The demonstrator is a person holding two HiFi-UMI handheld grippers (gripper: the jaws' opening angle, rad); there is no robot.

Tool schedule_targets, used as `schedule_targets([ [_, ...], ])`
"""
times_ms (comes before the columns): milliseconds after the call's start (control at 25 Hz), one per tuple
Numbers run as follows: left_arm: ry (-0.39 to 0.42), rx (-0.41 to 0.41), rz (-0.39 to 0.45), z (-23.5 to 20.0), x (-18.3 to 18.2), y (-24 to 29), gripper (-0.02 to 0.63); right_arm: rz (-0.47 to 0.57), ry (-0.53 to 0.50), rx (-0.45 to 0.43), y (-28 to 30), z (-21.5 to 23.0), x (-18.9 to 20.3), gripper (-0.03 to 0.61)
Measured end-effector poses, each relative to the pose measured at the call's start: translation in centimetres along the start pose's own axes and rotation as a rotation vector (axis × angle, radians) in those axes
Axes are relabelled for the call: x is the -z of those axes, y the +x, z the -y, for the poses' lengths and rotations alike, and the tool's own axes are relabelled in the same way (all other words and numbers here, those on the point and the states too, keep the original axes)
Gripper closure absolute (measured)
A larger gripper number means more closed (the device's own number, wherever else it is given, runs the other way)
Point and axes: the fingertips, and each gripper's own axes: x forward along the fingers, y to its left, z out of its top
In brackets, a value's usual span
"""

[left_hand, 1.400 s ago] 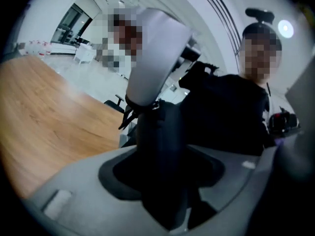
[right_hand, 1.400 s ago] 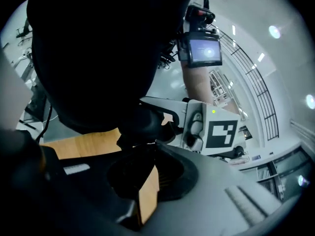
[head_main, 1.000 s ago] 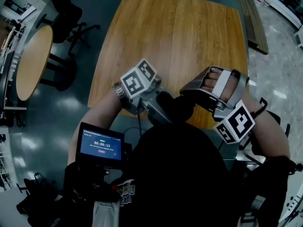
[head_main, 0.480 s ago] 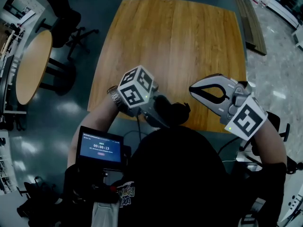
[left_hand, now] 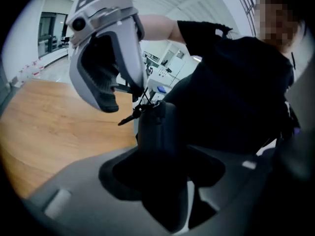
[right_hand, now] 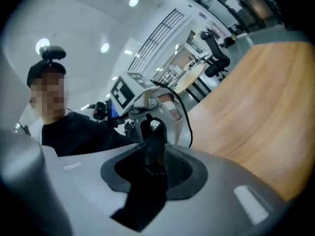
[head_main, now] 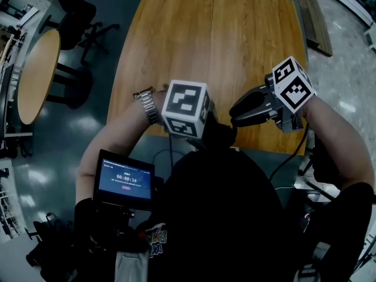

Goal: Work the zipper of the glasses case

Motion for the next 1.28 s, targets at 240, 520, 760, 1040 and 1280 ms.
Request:
schedule_targets([
  [240, 0.028, -0.042, -0.088, -0.3, 1.1, 0.7, 0.364, 0.105, 0.194, -0.094, 1.0, 0.3, 0.8, 0.459],
  [520, 0.025, -0.064, -0.135, -0.8, 2.2, 1.0, 0.364, 0.089, 0.188, -0.090, 2.0, 0.4, 1.1, 0.487],
  [760, 0.032, -0.078, -0.120, -1.2, 1.7, 0.8, 0.363, 0.098, 0.123, -0.082, 1.4, 0.0, 1.0, 0.509],
  [1040, 0.054, -0.118, -0.101, -1.7, 1.2, 0.3, 0.362, 0.109, 0.114, -0.113, 0.5, -0.5, 1.3, 0.545],
  [1280, 0.072, -0.152, -0.133, -2.4, 1.7, 0.4, 0.362, 0.172, 0.140, -0.106, 0.7, 0.1, 1.0, 0.540],
])
